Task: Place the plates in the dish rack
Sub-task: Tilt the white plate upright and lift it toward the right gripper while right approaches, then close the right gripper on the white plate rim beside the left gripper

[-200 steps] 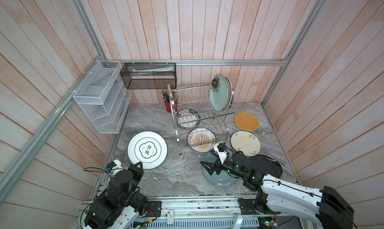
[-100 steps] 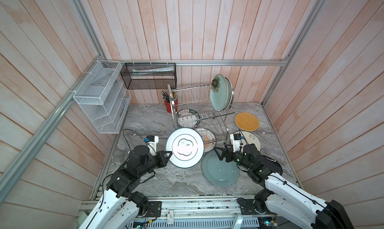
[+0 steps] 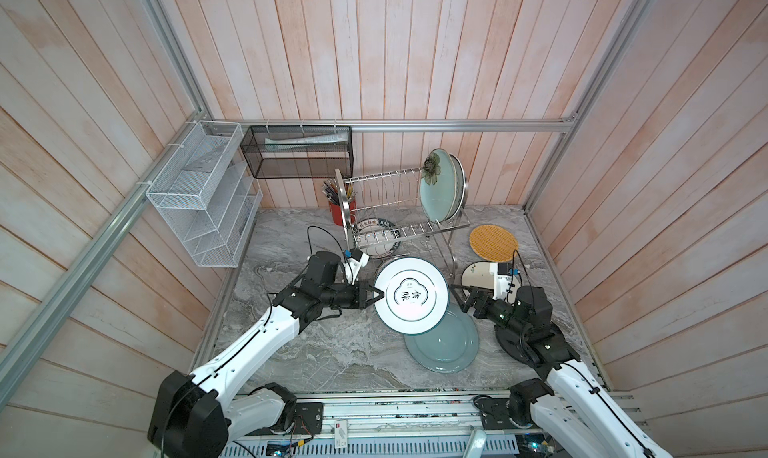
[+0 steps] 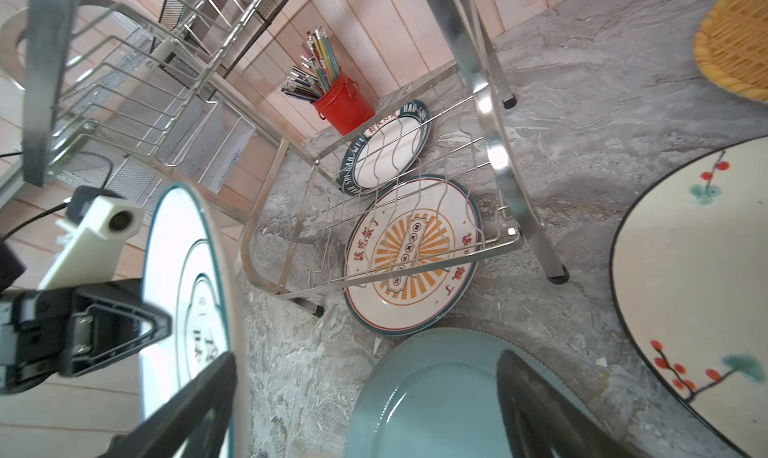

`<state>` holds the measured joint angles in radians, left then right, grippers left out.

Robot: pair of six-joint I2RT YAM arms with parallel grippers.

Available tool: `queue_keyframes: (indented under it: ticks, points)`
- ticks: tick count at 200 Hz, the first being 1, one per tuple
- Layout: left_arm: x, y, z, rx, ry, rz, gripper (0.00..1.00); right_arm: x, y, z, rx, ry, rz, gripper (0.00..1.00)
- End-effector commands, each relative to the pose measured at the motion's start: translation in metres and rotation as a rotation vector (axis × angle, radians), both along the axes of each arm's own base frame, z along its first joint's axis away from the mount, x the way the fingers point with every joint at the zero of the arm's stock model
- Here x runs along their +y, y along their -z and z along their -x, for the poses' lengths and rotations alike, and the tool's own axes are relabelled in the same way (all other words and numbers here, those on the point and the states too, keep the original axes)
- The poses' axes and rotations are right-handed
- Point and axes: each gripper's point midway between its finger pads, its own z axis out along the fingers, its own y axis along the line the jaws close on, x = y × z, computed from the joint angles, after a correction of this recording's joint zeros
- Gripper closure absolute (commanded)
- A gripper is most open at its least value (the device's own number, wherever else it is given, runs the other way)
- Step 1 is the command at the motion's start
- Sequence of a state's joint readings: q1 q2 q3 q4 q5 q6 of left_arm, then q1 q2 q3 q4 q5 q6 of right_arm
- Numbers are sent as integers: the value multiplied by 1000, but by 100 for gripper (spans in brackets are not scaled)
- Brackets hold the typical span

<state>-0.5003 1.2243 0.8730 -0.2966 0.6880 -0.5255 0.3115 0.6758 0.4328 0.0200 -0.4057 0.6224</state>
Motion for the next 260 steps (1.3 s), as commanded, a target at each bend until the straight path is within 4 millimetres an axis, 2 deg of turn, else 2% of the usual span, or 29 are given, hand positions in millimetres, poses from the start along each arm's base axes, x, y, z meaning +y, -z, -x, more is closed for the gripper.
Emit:
queue_keyframes:
  ticks: [1, 28, 48, 63, 89, 104, 121, 152, 206, 260]
  points:
    - [-15, -23, -5, -94, 101, 85, 100, 18, -19, 15, -25, -132, -58, 3]
    - [-10, -8, -7, -23, 93, 148, 100, 30, -24, 21, -31, -188, -97, 4]
    - [-7, -7, -7, -24, 88, 148, 100, 42, -19, 23, -13, -215, -98, 6]
    - [-5, -7, -6, -27, 83, 145, 100, 54, -14, 24, 3, -237, -96, 11]
    - [-4, -5, -6, -28, 77, 132, 100, 68, -14, 26, 23, -268, -114, 24]
    - [-4, -4, -5, -25, 79, 135, 100, 67, -6, 22, 69, -225, -133, 35]
    - [-3, -3, -6, -26, 74, 128, 100, 70, -10, 25, 75, -226, -201, 50]
    - [-3, -1, -7, -18, 69, 123, 100, 69, -17, 32, 36, -191, -227, 58]
    - [-3, -2, -7, -17, 74, 131, 100, 62, -14, 39, 28, -157, -230, 74]
    - [-4, -3, -5, -14, 80, 139, 100, 64, -16, 36, 28, -150, -236, 100]
